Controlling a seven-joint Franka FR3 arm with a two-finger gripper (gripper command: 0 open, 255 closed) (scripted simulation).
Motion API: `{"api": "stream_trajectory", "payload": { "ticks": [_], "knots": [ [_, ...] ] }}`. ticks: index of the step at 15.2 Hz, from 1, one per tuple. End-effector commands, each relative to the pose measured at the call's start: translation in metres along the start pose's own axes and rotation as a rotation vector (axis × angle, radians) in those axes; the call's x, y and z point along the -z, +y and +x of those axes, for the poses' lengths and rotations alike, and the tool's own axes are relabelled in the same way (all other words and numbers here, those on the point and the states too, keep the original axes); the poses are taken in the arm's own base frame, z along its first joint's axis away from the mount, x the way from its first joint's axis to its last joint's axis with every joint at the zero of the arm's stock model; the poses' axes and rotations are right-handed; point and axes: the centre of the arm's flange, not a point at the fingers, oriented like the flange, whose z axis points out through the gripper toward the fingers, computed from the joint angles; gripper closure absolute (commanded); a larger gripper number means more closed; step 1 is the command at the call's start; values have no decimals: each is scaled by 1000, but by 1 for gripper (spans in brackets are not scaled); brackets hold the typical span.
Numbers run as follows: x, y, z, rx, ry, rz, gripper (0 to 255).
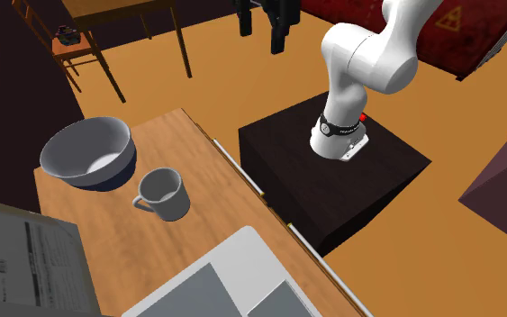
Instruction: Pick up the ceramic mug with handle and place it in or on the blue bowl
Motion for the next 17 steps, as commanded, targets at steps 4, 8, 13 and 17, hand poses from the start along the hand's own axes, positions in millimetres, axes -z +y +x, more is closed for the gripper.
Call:
{"api": "stream_trajectory", "payload": {
  "ticks": [4,8,13,17],
  "knots": [
    [-26,-9,30,-6,-1,-16,0],
    [-60,-20,69,-14,-2,-36,0],
    [-103,-32,119,-24,-3,-62,0],
    [-138,-40,159,-33,-4,-83,0]
  ]
}}
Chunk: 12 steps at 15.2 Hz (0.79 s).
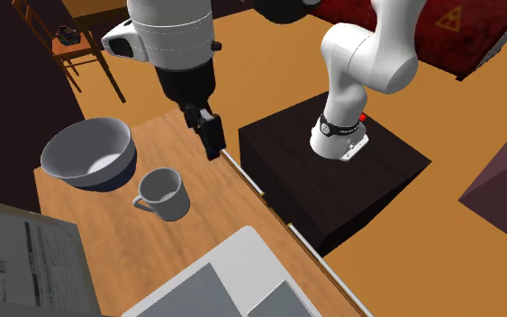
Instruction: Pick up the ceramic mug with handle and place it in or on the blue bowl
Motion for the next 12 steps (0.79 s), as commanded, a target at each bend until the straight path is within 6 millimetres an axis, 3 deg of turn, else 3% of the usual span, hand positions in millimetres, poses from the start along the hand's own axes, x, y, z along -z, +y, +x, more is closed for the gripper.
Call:
{"api": "stream_trajectory", "payload": {
  "ticks": [1,9,12],
  "knots": [
    [-15,-6,19,-4,1,-10,0],
    [-84,-27,98,-21,-1,-52,0],
    [-98,-28,103,-21,-1,-54,0]
  ]
}}
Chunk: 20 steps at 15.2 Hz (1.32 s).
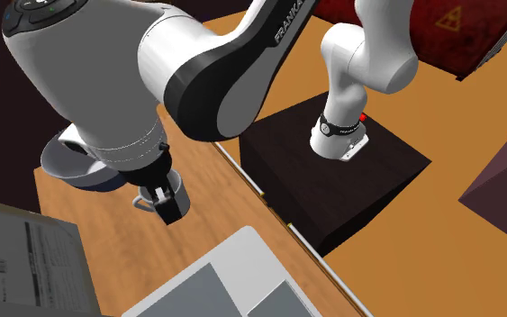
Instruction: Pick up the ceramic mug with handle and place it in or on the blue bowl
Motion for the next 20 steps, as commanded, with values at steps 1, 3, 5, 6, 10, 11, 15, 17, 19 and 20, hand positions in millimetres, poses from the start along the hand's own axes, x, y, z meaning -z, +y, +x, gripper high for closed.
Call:
{"api": "stream_trajectory", "payload": {
  "ticks": [1,3,5,6,10,11,15,17,19,20],
  "knots": [
    [-10,-1,1,0,1,-1,0],
    [-21,-1,1,0,1,-1,0],
    [-31,-1,1,0,1,-1,0],
    [-34,-1,1,0,1,-1,0],
    [-34,-1,1,0,1,-1,0],
    [-34,-1,1,0,1,-1,0],
    [-34,-1,1,0,1,-1,255],
    [-34,-1,1,0,1,-1,255],
    [-34,-1,1,0,1,-1,255],
    [-34,-1,1,0,1,-1,255]
  ]
}}
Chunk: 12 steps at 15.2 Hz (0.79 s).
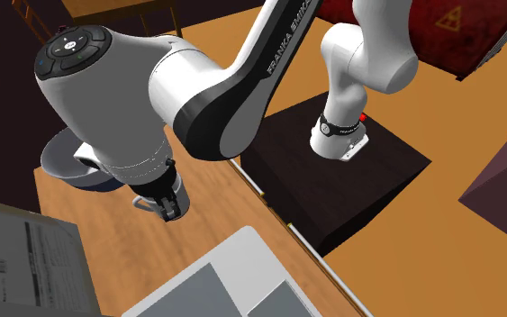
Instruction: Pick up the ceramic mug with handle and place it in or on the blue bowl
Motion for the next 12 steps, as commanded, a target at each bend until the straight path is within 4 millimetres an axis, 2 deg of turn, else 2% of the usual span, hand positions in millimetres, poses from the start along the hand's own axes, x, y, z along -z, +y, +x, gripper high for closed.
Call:
{"api": "stream_trajectory", "payload": {
  "ticks": [1,3,12],
  "knots": [
    [0,0,0,0,0,0,255],
    [0,0,0,0,0,0,255],
    [47,3,0,0,0,0,255]
  ]
}}
